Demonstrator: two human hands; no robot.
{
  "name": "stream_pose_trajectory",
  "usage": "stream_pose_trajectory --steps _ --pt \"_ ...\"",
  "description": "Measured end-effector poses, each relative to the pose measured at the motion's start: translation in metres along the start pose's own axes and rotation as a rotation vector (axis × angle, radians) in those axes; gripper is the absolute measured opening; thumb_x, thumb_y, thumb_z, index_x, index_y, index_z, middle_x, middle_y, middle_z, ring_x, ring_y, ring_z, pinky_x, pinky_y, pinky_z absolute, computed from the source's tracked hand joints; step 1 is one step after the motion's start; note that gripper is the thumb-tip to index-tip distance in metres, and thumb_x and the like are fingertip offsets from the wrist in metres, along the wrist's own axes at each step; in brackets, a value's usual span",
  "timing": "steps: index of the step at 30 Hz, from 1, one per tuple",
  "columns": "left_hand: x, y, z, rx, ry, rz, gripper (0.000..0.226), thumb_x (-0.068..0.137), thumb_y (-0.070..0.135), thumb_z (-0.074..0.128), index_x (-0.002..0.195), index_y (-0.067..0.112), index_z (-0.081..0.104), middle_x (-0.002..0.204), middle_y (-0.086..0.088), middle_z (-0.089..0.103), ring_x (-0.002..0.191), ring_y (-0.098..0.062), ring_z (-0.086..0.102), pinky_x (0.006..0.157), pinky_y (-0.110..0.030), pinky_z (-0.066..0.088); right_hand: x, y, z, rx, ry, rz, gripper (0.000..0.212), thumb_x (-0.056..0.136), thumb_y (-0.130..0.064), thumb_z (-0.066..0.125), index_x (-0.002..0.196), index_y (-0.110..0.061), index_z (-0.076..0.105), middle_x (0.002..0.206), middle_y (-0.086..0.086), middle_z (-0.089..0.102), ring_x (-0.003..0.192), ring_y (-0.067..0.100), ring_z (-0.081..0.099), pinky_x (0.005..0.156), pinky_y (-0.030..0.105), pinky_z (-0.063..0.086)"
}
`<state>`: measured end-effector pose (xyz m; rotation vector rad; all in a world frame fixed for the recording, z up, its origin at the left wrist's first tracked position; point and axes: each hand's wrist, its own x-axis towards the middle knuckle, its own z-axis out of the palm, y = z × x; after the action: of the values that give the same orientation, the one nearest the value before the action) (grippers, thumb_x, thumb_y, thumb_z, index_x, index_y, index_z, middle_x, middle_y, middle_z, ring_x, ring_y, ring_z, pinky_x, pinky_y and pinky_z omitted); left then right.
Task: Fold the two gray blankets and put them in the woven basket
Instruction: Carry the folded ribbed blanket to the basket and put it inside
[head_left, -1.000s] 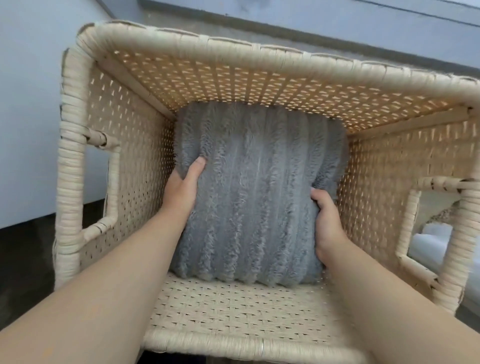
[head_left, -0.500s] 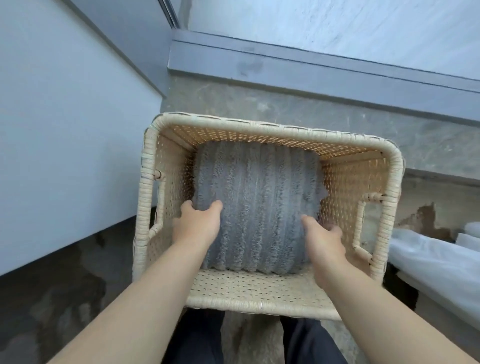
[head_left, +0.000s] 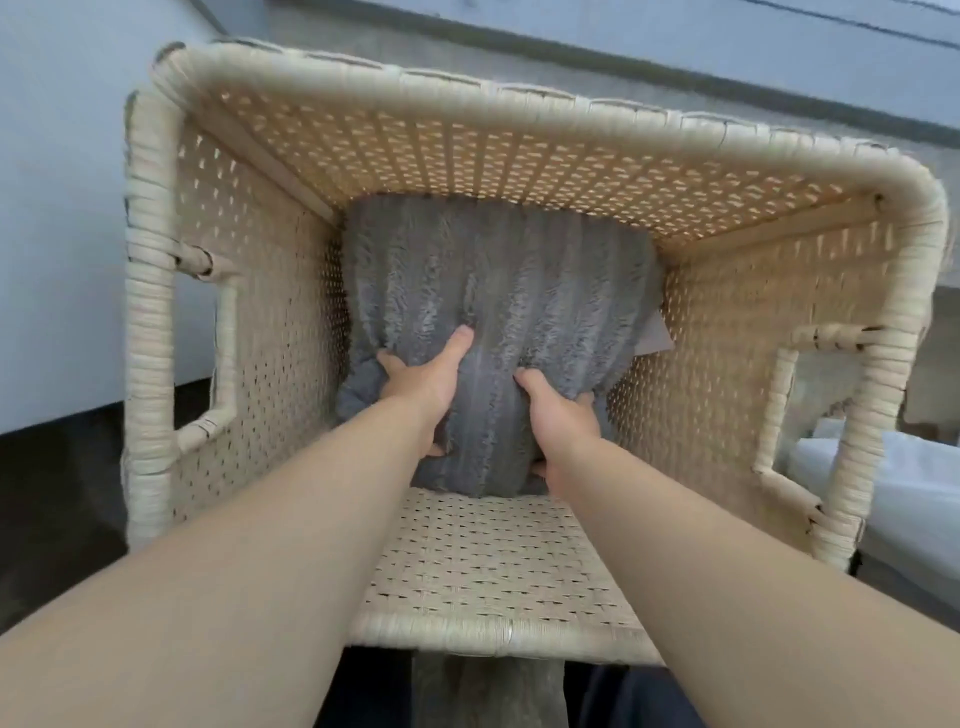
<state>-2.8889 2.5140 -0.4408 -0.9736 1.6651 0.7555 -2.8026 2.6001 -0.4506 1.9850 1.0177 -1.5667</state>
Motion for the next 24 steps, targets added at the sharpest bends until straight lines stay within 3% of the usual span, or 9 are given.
stream_pose_trajectory --steps 2,6,8,11,13,15,17,20,24 --pt "0.01 -0.003 -0.003 0.009 -0.021 0.019 0.124 0.065 0.076 0.063 0.148 0.034 -0.02 0.158 0.0 0.016 0.137 -0.031 0.032 0.088 -0.057 0.047 0.01 0.002 0.001 -0.022 -0.016 -0.011 0.117 0.059 -0.055 0.07 0.152 -0.031 0.004 0.149 0.0 0.038 0.13 0.032 0.043 0.108 0.051 0.037" --pt "-0.005 -0.002 -0.011 0.065 -0.056 0.005 0.124 0.065 0.08 0.058 0.148 0.034 -0.021 0.158 0.001 0.015 0.136 -0.031 0.033 0.091 -0.058 0.049 -0.005 -0.004 -0.01 -0.095 -0.067 0.021 0.113 0.07 -0.056 0.072 0.153 -0.028 0.002 0.152 0.0 0.034 0.133 0.03 0.041 0.109 0.051 0.036" --pt "-0.022 0.005 -0.018 0.14 -0.056 -0.03 0.122 0.067 0.081 0.055 0.15 0.03 -0.017 0.157 -0.002 0.019 0.136 -0.033 0.034 0.096 -0.057 0.045 -0.023 -0.014 -0.019 -0.228 -0.069 0.039 0.111 0.072 -0.059 0.071 0.153 -0.018 0.006 0.151 0.003 0.034 0.133 0.031 0.04 0.108 0.049 0.037" --pt "-0.046 0.022 -0.032 0.459 0.061 0.007 0.104 0.076 0.074 0.053 0.151 0.013 0.018 0.151 -0.011 0.035 0.131 -0.034 0.042 0.101 -0.044 0.041 -0.049 -0.034 -0.03 -0.613 0.093 -0.094 0.111 0.073 -0.055 0.071 0.149 -0.004 0.009 0.148 0.017 0.032 0.129 0.036 0.043 0.107 0.041 0.038" --pt "-0.061 0.033 -0.041 0.771 0.245 0.215 0.086 0.08 0.064 0.056 0.143 0.011 0.033 0.143 -0.014 0.043 0.124 -0.033 0.047 0.091 -0.038 0.043 -0.066 -0.05 -0.033 -0.881 0.189 -0.287 0.114 0.074 -0.048 0.073 0.15 -0.018 -0.007 0.152 0.019 0.012 0.132 0.041 0.036 0.103 0.041 0.042" --pt "-0.07 0.039 -0.047 0.988 0.352 0.478 0.098 0.074 0.06 0.065 0.148 0.02 0.016 0.148 -0.017 0.028 0.133 -0.036 0.034 0.096 -0.043 0.041 -0.075 -0.061 -0.032 -1.13 0.178 -0.435 0.128 0.07 -0.048 0.078 0.146 -0.033 -0.024 0.156 0.012 -0.02 0.144 0.043 0.007 0.107 0.047 0.036" --pt "-0.07 0.042 -0.045 1.21 0.275 0.665 0.123 0.064 0.064 0.072 0.15 0.03 -0.009 0.157 -0.017 0.0 0.145 -0.036 0.005 0.11 -0.05 0.027 -0.071 -0.066 -0.029 -1.369 0.143 -0.549 0.142 0.062 -0.054 0.082 0.141 -0.034 -0.034 0.15 0.011 -0.038 0.144 0.043 -0.016 0.114 0.054 0.022" --pt "-0.05 0.039 -0.038 1.525 0.102 0.661 0.152 0.053 0.069 0.077 0.134 0.029 -0.044 0.149 -0.021 -0.037 0.141 -0.038 -0.027 0.115 -0.057 0.001 -0.051 -0.069 -0.026 -1.6 0.111 -0.649 0.154 0.054 -0.062 0.082 0.138 -0.024 -0.041 0.146 0.019 -0.041 0.142 0.044 -0.022 0.117 0.054 0.005" --pt "-0.015 0.033 -0.026 1.597 0.093 0.608 0.159 0.047 0.069 0.08 0.106 0.027 -0.062 0.138 -0.025 -0.049 0.135 -0.041 -0.037 0.111 -0.062 -0.004 -0.019 -0.069 -0.026 -1.62 0.041 -0.603 0.16 0.05 -0.067 0.08 0.111 -0.027 -0.062 0.141 0.017 -0.048 0.141 0.042 -0.027 0.117 0.053 0.001"
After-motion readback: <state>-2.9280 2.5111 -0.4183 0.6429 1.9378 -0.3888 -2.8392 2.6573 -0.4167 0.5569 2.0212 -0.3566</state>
